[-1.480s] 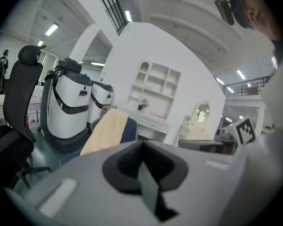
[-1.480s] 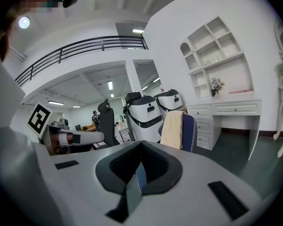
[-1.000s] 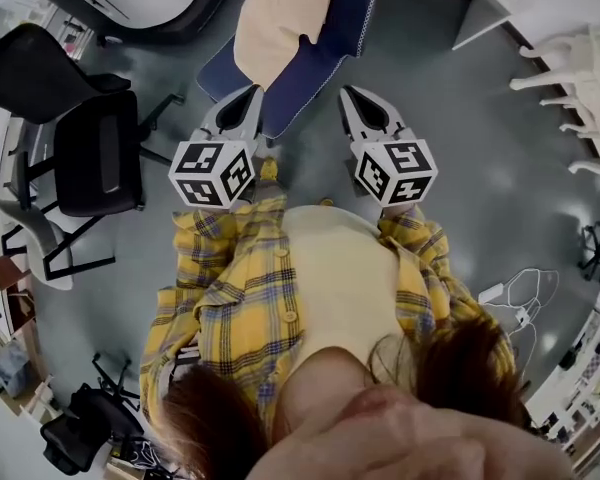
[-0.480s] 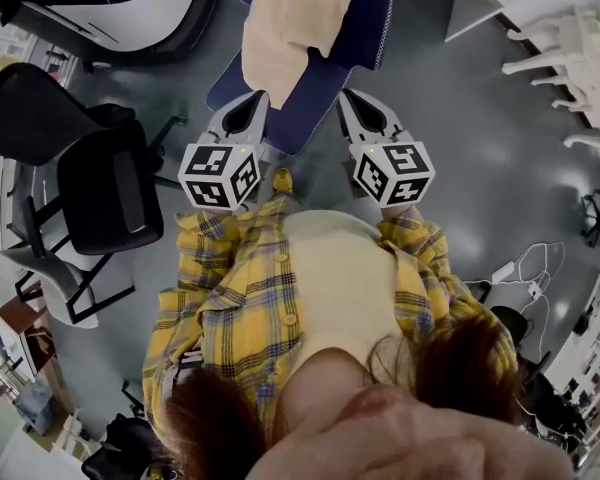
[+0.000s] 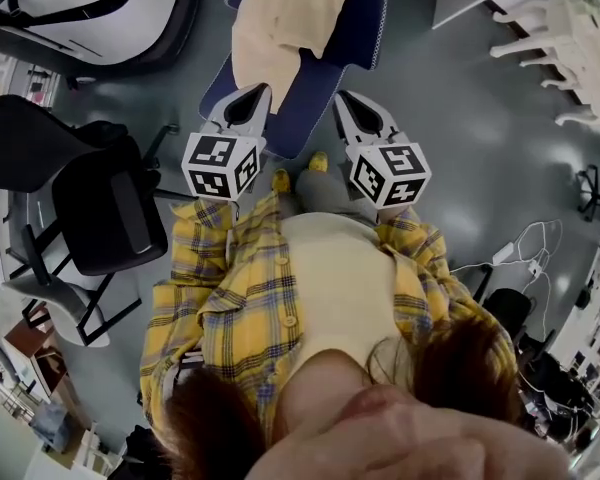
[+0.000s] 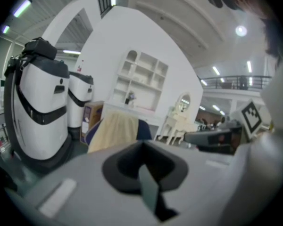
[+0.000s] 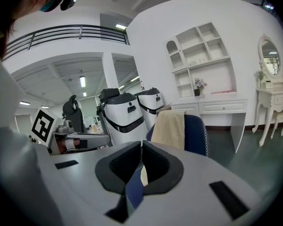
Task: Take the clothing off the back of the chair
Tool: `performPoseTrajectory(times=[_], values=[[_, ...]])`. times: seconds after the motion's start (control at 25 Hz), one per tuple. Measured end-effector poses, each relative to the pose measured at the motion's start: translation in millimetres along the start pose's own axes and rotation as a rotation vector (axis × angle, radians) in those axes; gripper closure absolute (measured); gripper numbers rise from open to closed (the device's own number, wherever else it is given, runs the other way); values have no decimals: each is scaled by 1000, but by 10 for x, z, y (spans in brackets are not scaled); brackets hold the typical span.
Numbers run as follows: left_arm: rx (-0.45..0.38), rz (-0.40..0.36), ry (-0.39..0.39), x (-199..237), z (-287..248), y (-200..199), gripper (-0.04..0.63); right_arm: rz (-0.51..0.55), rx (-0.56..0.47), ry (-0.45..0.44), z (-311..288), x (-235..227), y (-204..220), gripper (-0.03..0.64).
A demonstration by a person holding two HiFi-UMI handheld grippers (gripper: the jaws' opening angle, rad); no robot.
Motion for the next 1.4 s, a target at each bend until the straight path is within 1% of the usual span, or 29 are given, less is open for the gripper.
performPoseTrajectory(times=[0.12, 0.24, 0.36, 0.52, 0.68, 1.04, 1.24, 1.4], values=[[-3, -3, 14, 14, -169, -39, 594, -7, -6, 5, -88, -153, -32, 601], [-8, -1, 24, 31, -347, -108, 594, 12, -2, 7, -208, -315, -93, 601], [2, -6, 13, 48, -555, -164, 594, 36, 11, 7, -312, -471, -165, 601], [23, -34, -12, 78, -905, -222, 592, 44, 28, 8, -458, -688, -230, 601], [58, -43, -40, 124, -1237, -261, 592, 22, 49, 4, -614, -907, -264, 601], [135, -74, -23, 111, -1983, -274, 591, -25, 87, -5, -818, -1362, -290, 602], [149, -77, -43, 105, -2264, -314, 591, -39, 105, -13, -942, -1553, -309, 601], [160, -89, -79, 157, -2470, -329, 591, -49, 117, -25, -1102, -1685, -310, 602]])
Point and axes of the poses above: the fingertips, and each gripper's own axes: z backward along the fingers, x to its left, y out of its underside, the point moved 9 cm from there along z, backward along the fingers, and after that the axes turned 14 degrees about -y, right-handed, at the moved point
